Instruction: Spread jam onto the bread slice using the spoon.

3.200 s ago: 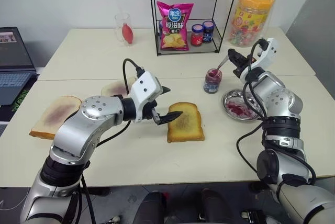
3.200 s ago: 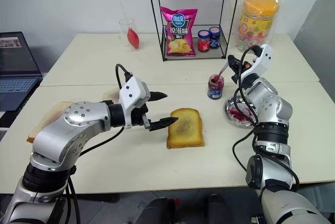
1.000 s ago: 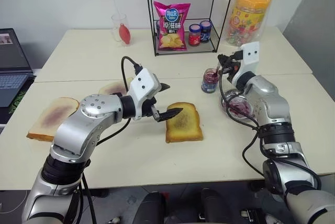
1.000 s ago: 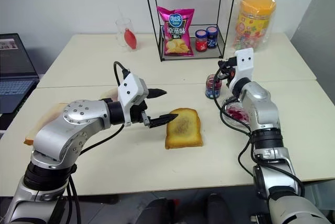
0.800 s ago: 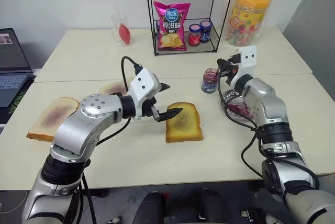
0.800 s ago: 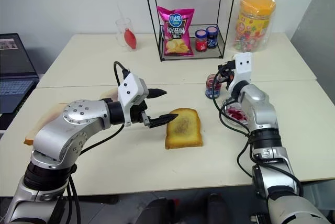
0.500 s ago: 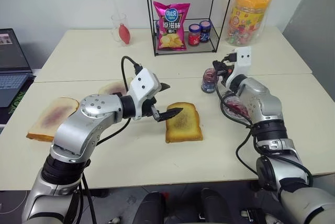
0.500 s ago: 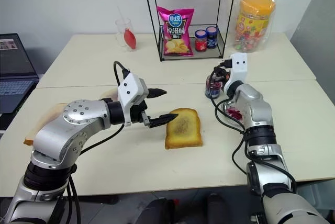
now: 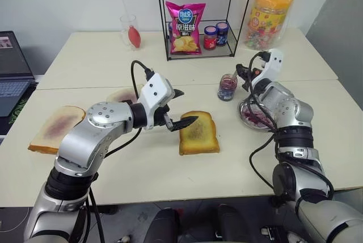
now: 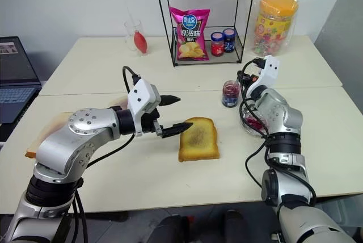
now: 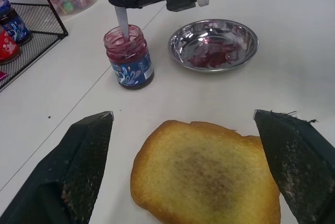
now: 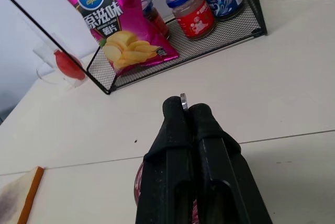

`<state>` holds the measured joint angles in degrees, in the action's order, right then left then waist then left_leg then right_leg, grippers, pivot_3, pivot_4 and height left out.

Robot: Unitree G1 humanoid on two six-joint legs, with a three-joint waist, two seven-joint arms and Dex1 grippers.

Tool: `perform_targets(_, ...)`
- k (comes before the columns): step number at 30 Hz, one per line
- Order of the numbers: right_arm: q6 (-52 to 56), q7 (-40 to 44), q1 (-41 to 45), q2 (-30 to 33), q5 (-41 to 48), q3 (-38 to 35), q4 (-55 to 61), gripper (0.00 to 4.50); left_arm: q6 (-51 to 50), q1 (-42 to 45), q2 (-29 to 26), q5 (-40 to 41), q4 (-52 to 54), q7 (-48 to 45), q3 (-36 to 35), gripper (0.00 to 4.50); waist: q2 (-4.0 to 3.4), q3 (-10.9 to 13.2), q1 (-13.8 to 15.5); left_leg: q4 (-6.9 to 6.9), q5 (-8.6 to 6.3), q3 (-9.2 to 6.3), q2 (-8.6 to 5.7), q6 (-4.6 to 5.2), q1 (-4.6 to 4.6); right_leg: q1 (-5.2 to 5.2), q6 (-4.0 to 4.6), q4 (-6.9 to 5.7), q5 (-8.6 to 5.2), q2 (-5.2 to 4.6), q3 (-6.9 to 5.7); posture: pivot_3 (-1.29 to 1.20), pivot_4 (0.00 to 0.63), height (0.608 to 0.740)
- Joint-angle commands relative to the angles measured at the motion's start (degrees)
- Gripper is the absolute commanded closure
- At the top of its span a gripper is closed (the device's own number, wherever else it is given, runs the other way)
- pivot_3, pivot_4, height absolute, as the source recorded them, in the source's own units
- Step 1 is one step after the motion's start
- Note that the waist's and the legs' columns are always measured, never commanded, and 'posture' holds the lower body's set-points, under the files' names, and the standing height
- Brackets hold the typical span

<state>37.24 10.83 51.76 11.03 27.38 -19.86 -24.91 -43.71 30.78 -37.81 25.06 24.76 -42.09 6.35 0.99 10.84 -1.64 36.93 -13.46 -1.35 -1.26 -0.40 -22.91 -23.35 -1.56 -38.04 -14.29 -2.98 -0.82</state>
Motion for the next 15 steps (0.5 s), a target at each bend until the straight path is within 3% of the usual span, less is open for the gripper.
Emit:
perform_targets(1,1.0,-1.06,2.86,-0.43,3.6,-2.39,2.91,4.47,0.36,1.35,0.3,0.03,1.25,0.14,-0.65,0.0,0.0,0.0,-0.03,0.0,0.0,0.0,0.0,0.0,0.0,0.0,0.0,0.0,0.0,0.0,0.0,0.0,0.15,0.74)
perform_targets(15,1.94,-3.64,4.31,-0.06,6.81,-4.77,2.57,4.47,0.65,1.06,0.06,-0.04,1.03,-0.03,-0.82,0.0,0.0,0.0,-0.06,0.0,0.0,0.02,0.0,0.0,0.0,0.0,0.0,0.0,0.0,0.0,0.01,0.0,0.15,0.74)
